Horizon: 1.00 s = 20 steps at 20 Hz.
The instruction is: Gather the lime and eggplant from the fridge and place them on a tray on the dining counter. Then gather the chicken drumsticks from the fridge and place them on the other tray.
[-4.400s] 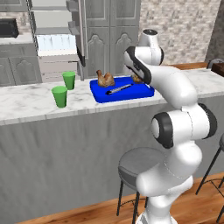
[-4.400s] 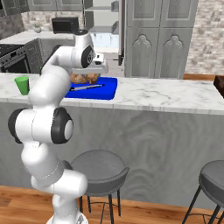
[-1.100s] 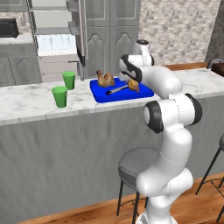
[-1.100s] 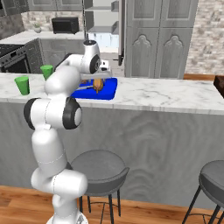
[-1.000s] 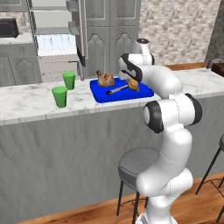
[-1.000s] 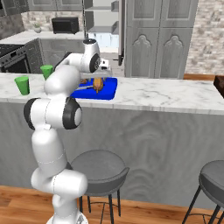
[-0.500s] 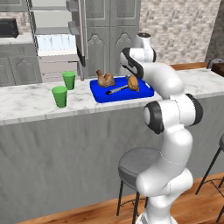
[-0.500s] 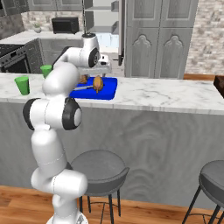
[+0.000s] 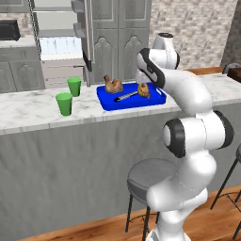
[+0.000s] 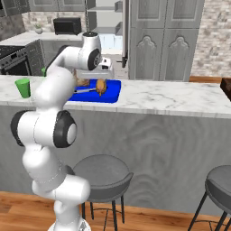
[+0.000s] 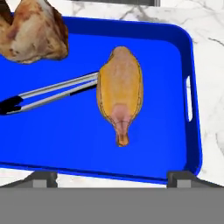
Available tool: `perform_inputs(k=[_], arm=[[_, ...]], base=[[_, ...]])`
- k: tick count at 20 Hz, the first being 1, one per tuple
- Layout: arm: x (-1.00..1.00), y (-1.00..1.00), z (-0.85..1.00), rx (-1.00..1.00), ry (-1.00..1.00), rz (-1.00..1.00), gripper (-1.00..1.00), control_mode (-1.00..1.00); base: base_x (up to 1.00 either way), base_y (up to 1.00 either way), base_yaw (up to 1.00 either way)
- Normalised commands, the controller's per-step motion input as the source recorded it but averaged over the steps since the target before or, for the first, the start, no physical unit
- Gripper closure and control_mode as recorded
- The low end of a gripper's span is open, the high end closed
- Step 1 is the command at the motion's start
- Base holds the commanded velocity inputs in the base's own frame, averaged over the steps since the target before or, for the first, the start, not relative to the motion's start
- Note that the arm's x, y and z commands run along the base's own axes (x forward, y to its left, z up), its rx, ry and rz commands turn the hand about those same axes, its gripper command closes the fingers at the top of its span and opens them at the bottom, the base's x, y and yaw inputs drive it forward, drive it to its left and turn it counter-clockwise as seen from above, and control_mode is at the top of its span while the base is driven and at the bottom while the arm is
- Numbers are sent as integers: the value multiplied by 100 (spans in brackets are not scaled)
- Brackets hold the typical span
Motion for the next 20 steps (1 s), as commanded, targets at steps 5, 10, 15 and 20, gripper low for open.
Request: perform_inputs(k=[5,10,15,20], arm=[[-100,-18,1,6,-17,-9,-100,-100],[-100,9,12,-1,-15,-3,-100,-100],[-100,42,7,-5,-7,0,-100,-100],[-100,25,20,-1,0,0,-100,-100]], base=[[0,0,0],[0,0,0],[0,0,0],[0,0,0]])
